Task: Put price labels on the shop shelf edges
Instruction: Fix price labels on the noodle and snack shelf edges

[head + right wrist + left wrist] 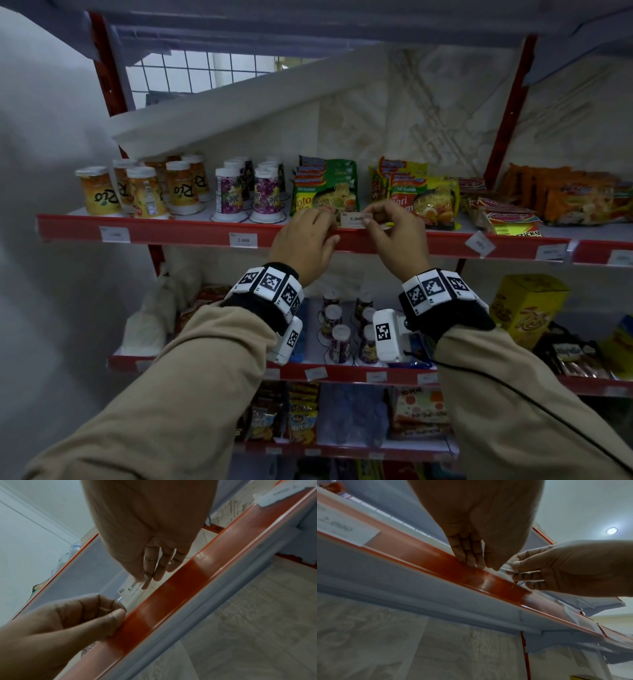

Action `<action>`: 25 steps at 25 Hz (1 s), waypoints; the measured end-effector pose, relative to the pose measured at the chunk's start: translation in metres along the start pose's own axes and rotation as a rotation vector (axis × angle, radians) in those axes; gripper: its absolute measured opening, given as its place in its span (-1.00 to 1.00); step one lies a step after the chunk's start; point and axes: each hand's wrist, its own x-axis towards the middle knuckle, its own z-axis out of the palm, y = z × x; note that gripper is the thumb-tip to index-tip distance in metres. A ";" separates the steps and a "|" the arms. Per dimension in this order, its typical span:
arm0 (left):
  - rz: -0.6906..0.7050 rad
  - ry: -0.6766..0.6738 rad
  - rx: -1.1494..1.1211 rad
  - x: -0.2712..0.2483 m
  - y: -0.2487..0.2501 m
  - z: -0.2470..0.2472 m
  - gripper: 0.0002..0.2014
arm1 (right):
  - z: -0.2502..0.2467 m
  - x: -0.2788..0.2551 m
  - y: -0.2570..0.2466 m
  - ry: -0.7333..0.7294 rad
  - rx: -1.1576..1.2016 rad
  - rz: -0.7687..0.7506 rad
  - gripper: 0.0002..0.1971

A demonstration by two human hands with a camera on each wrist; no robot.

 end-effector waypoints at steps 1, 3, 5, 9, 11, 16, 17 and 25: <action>-0.017 -0.008 0.009 -0.001 -0.004 -0.003 -0.80 | 0.003 0.002 0.000 0.004 -0.017 -0.004 -0.94; -0.065 -0.011 -0.005 -0.003 -0.012 -0.008 -0.76 | 0.011 0.004 -0.001 -0.030 -0.061 -0.017 -0.95; -0.087 -0.013 -0.029 -0.004 -0.014 -0.011 -0.71 | 0.020 0.002 -0.004 -0.068 -0.095 -0.023 -0.96; -0.044 -0.007 0.002 -0.005 -0.013 -0.009 -0.78 | 0.027 0.000 -0.006 -0.083 -0.153 -0.046 -0.95; -0.037 -0.011 0.037 -0.004 -0.014 -0.007 -0.80 | 0.025 0.000 -0.004 -0.087 -0.209 -0.087 -0.95; 0.035 -0.002 0.120 -0.002 -0.017 -0.006 -0.76 | 0.018 0.001 -0.001 -0.150 -0.300 -0.145 -0.90; 0.054 0.007 0.141 -0.002 -0.017 -0.006 -0.77 | 0.017 0.001 -0.001 -0.163 -0.312 -0.151 -0.90; 0.122 0.037 0.202 -0.002 -0.019 -0.004 -0.81 | 0.009 0.000 -0.004 -0.294 -0.485 -0.166 -0.86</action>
